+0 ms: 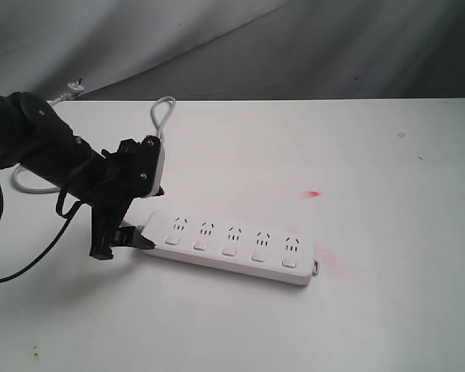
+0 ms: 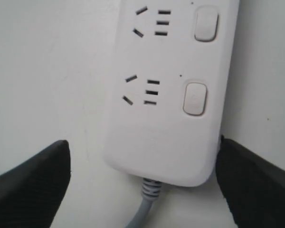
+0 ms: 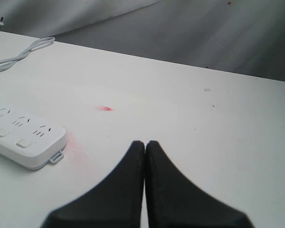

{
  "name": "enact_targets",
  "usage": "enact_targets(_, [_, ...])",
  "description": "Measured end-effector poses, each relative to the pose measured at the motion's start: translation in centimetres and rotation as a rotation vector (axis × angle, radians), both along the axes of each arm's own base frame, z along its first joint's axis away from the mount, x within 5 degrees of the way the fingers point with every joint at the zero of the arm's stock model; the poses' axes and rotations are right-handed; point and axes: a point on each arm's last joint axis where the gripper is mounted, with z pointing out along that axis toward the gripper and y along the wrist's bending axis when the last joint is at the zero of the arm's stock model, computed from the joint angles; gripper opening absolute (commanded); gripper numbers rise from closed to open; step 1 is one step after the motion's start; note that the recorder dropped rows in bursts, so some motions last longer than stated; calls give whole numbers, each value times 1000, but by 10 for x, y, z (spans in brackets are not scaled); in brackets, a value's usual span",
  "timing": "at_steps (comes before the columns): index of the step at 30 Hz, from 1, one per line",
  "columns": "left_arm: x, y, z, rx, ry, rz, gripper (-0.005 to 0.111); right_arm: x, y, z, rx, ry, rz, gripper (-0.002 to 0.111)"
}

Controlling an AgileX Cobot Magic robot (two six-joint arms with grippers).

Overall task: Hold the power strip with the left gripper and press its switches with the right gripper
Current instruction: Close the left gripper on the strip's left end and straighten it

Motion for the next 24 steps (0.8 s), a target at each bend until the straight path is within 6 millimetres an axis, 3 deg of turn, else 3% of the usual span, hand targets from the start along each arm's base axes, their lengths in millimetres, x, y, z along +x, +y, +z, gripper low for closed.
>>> enact_targets(13, [1, 0, -14, 5, 40, -1, 79, 0, 0, 0, 0, 0, 0, 0])
enact_targets(24, [15, -6, -17, -32, 102, 21, 79, 0, 0, 0, 4, 1, 0, 0])
